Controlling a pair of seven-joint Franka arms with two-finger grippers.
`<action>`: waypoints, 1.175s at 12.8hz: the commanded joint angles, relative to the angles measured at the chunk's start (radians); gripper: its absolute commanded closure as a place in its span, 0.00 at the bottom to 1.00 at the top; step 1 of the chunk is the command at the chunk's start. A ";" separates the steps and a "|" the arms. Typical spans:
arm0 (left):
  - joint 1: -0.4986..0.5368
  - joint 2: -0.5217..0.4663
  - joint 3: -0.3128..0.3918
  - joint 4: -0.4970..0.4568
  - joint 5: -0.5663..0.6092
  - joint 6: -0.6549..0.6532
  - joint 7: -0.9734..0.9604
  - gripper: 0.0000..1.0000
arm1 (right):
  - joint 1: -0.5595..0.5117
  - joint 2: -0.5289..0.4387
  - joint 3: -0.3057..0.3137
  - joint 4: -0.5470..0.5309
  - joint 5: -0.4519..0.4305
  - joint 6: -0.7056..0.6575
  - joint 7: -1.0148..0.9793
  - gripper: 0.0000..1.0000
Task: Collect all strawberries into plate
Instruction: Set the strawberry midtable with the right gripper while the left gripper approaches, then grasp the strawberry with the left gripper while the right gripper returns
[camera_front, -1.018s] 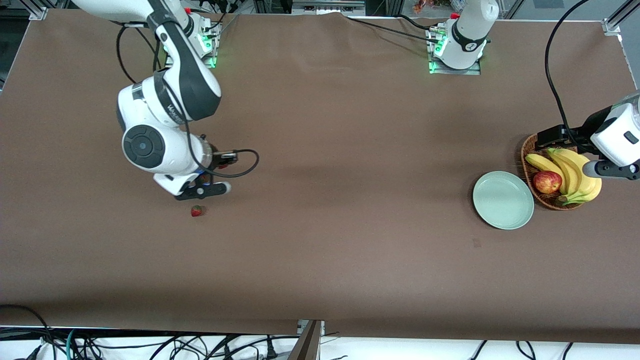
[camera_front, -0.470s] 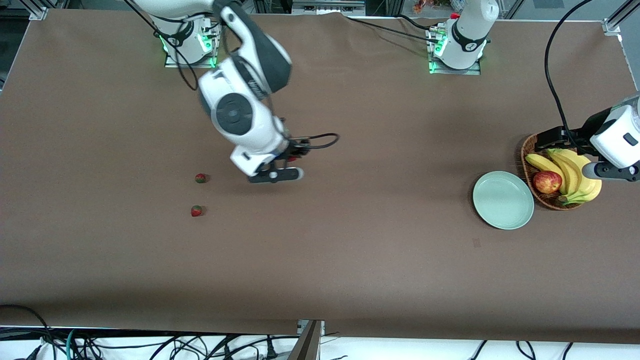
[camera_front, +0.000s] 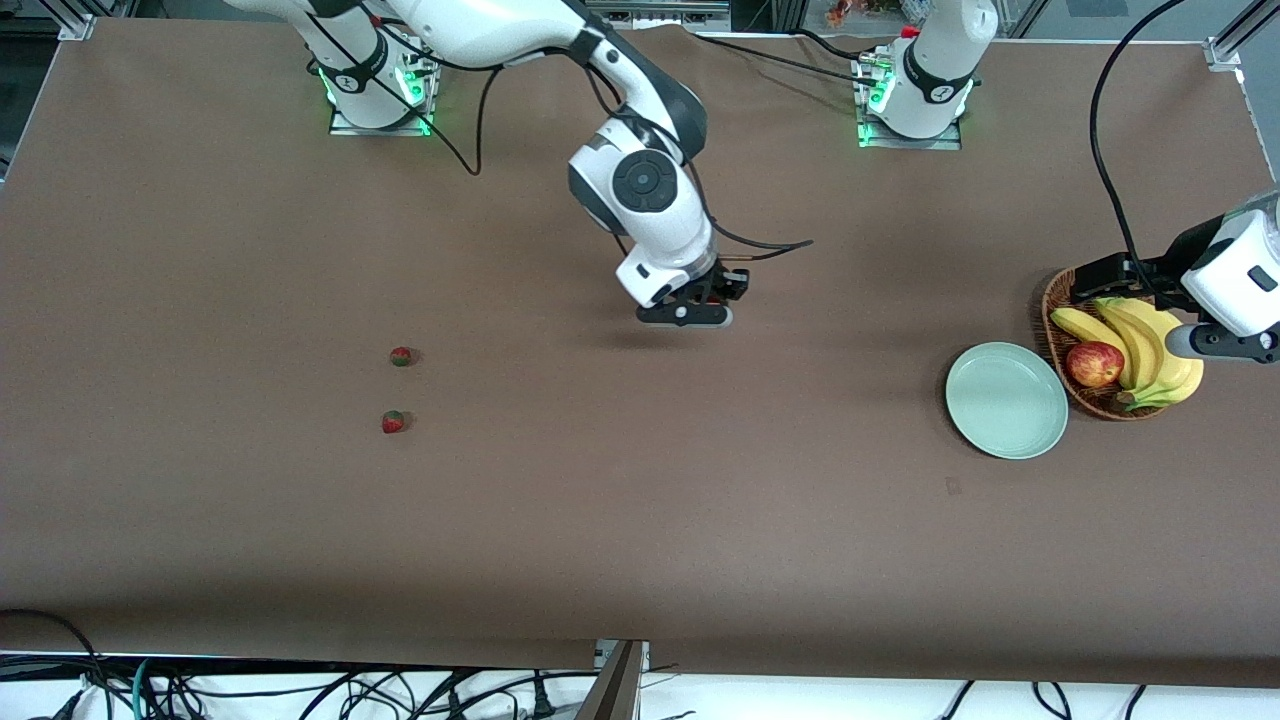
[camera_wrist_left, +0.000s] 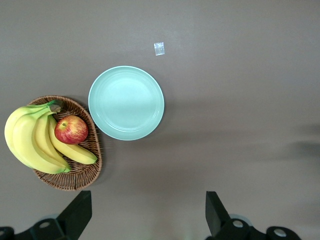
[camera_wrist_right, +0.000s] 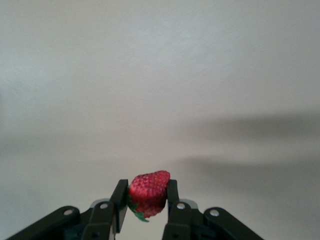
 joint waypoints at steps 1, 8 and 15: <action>0.002 0.012 0.002 0.029 -0.008 -0.013 0.002 0.00 | 0.051 0.118 -0.011 0.105 -0.015 0.152 0.135 0.68; 0.002 0.087 0.000 0.027 -0.025 -0.011 0.000 0.00 | 0.125 0.180 -0.068 0.153 -0.015 0.253 0.257 0.45; -0.078 0.339 -0.021 0.027 -0.124 0.130 -0.021 0.00 | 0.065 0.015 -0.126 0.136 -0.018 -0.203 0.044 0.38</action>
